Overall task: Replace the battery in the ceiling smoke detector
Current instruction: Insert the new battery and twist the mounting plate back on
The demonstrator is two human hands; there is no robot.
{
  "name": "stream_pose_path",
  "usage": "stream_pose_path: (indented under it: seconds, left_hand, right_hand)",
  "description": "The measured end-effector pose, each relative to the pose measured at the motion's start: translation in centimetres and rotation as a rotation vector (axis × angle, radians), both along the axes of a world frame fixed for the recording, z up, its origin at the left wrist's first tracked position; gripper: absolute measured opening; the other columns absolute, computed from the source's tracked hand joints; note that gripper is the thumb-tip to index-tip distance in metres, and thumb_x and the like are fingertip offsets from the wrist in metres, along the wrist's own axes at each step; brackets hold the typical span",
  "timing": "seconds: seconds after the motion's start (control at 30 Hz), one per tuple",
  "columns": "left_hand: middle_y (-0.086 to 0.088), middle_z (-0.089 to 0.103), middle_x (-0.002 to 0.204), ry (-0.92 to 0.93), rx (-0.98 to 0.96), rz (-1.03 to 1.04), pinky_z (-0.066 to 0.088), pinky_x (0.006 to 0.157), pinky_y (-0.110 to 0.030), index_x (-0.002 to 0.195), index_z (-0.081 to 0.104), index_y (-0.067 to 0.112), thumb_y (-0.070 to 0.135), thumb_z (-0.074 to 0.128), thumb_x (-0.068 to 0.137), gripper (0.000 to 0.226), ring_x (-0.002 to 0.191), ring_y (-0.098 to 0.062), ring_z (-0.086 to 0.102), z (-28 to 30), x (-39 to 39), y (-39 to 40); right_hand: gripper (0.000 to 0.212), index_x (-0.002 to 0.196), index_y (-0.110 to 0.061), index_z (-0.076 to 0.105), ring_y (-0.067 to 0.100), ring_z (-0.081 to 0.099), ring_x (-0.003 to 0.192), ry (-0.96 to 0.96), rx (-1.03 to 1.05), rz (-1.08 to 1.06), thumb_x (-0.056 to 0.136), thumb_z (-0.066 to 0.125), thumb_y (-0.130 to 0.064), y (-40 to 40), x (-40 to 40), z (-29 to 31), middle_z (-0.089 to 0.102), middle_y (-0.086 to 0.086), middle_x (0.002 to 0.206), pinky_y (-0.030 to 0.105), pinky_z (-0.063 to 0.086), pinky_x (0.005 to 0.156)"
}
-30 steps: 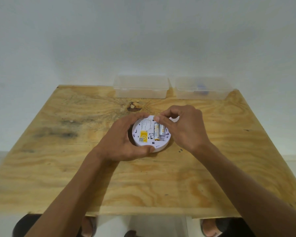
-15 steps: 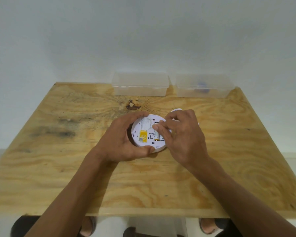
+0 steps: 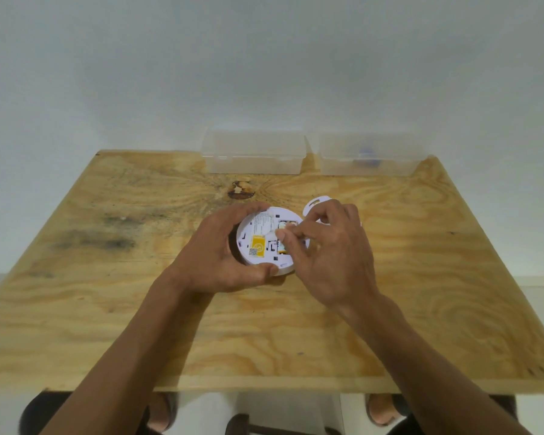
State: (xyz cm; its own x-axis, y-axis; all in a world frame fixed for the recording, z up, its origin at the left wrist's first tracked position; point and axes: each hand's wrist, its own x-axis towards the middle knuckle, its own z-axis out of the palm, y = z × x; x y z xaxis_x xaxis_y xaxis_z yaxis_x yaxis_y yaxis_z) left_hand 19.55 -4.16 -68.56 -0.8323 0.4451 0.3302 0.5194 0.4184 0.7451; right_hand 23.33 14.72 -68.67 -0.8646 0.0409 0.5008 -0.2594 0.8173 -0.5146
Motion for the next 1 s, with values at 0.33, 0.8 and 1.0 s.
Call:
stream_pose_path:
  seconds: [0.33,0.8,1.0]
  left_hand:
    - [0.015,0.066,0.123,-0.045,0.003,0.011,0.044,0.087,-0.003,0.134,0.058,0.016,0.054,0.08,0.059,0.087,0.109,0.013,0.06,0.0,0.4,-0.2]
    - [0.027,0.064,0.118,-0.065,0.03,0.013,0.049,0.083,-0.006,0.127,0.057,0.028,0.036,0.09,0.061,0.074,0.105,0.012,0.062,0.2,0.7,-0.1]
    - [0.019,0.067,0.122,-0.11,0.05,0.023,0.052,0.088,-0.012,0.135,0.058,0.02,0.049,0.088,0.056,0.09,0.11,0.005,0.065,-0.4,0.4,-0.5]
  right_hand:
    - [0.065,0.127,-0.015,0.06,0.029,0.046,0.126,-0.475,-0.02,-0.278,0.08,0.065,-0.06,4.9,-3.5,1.3,0.054,0.009,0.13,0.041,0.043,0.1]
    - [0.056,0.114,-0.025,0.053,0.024,0.056,0.104,-0.451,-0.163,-0.179,0.07,0.084,-0.041,4.9,-3.9,1.1,0.06,-0.001,0.111,0.043,0.05,0.086]
    - [0.023,0.1,-0.02,0.072,0.016,0.068,0.086,-0.323,-0.434,-0.093,0.077,0.078,-0.019,6.1,-3.8,2.4,0.072,-0.001,0.095,0.021,0.05,0.059]
